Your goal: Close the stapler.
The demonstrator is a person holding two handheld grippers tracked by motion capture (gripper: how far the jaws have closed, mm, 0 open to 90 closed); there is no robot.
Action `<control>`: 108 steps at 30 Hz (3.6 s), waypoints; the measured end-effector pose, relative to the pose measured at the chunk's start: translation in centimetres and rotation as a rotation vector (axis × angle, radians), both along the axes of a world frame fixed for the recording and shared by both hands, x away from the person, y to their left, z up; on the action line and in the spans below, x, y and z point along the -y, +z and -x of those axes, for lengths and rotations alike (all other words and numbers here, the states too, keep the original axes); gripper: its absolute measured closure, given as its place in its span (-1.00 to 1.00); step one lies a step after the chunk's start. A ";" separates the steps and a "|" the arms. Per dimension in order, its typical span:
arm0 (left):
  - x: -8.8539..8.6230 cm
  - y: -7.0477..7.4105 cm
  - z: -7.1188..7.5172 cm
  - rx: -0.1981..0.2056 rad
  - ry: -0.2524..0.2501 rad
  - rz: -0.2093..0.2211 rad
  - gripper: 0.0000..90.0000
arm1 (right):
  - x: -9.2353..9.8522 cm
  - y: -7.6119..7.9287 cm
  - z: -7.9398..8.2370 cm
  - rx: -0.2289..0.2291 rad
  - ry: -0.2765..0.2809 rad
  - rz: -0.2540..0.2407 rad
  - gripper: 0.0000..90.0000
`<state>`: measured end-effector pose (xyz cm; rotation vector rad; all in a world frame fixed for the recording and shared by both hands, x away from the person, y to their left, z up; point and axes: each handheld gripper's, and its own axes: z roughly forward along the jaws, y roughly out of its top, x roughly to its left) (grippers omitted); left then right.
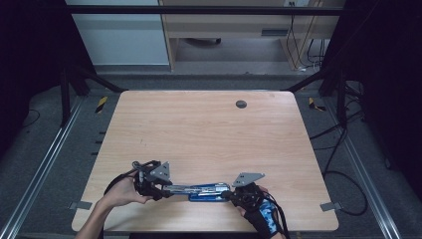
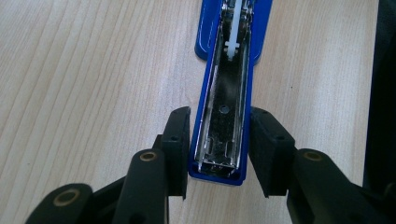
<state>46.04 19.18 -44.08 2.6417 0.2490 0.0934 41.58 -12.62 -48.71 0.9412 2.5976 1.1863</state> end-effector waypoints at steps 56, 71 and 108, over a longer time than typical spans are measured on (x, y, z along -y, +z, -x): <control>0.7 2.2 -0.1 -0.001 -0.018 0.025 0.39 | -1.0 1.6 0.1 0.059 0.017 -0.078 1.00; 0.6 2.1 -0.1 -0.001 -0.017 0.031 0.38 | -6.0 2.7 -1.0 0.089 0.052 -0.159 1.00; -0.3 3.2 0.4 0.040 0.022 0.134 0.29 | -10.4 1.4 -1.6 0.090 0.085 -0.148 1.00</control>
